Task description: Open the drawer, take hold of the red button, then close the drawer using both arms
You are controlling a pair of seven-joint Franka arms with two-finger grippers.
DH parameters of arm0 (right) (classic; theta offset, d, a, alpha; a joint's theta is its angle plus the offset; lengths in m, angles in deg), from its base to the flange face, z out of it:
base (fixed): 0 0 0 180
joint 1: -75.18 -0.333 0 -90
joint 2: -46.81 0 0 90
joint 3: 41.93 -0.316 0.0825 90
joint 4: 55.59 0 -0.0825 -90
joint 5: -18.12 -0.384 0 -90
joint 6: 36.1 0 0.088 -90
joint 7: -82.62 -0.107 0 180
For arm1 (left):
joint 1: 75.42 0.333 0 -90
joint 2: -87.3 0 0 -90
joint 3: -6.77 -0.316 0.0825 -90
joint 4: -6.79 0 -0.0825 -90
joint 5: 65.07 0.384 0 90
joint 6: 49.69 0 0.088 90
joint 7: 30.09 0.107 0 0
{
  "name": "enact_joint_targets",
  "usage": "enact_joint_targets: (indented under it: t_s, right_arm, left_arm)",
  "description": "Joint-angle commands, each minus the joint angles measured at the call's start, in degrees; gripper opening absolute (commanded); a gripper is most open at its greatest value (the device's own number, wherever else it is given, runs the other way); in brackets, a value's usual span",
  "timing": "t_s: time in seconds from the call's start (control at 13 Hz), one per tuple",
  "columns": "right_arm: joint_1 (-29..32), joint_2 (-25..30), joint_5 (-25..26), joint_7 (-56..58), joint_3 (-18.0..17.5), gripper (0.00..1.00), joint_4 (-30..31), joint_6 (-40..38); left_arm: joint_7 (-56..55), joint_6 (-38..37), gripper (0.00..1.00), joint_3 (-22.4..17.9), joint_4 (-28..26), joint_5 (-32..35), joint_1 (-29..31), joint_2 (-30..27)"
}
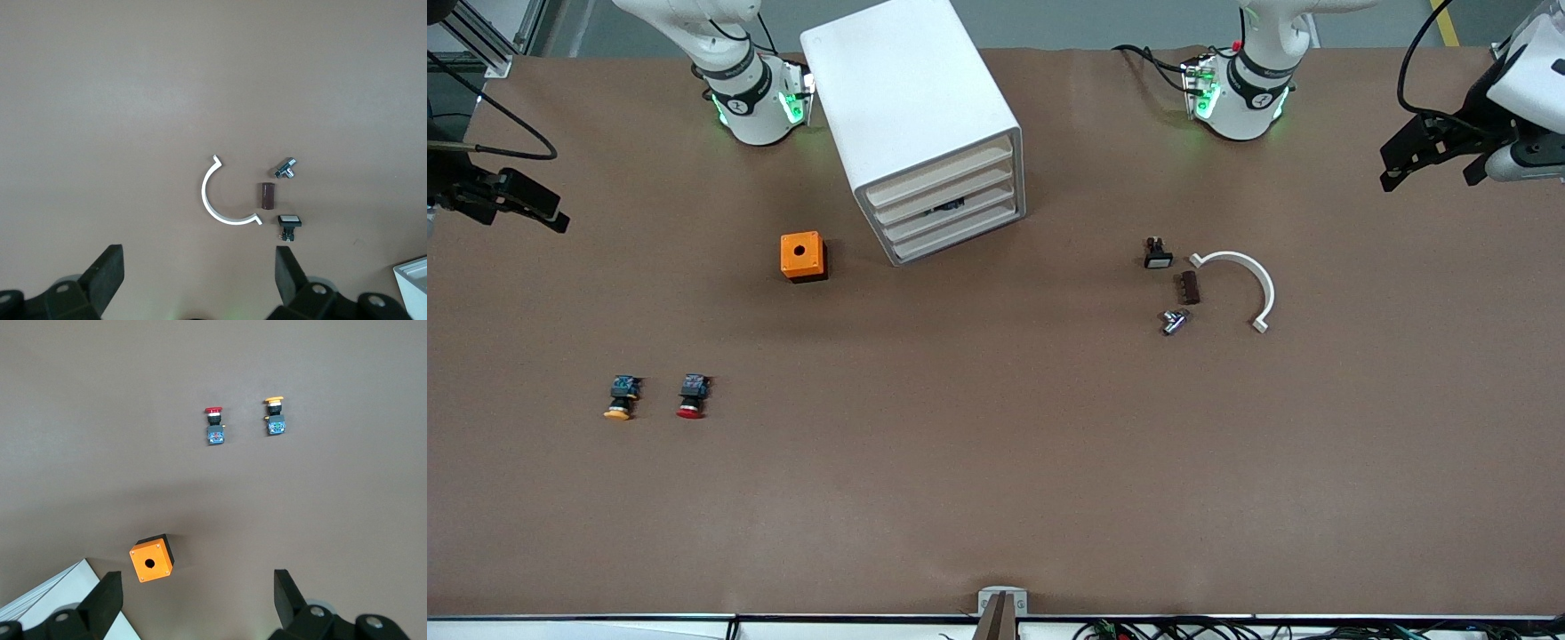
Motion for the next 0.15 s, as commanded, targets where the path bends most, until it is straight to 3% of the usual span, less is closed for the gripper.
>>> enact_joint_targets:
  t_s: [0.0,0.08]
  right_arm:
    - [0.52,1.41,-0.80,-0.33,-0.26,1.00,1.19,-0.05]
    - [0.43,1.41,-0.72,-0.24,-0.26,1.00,1.19,0.04]
  left_arm:
    - [0.90,-1.36,1.00,0.12,1.35,-0.82,0.39,0.50]
    - [0.90,-1.46,1.00,0.12,1.35,-0.82,0.39,0.50]
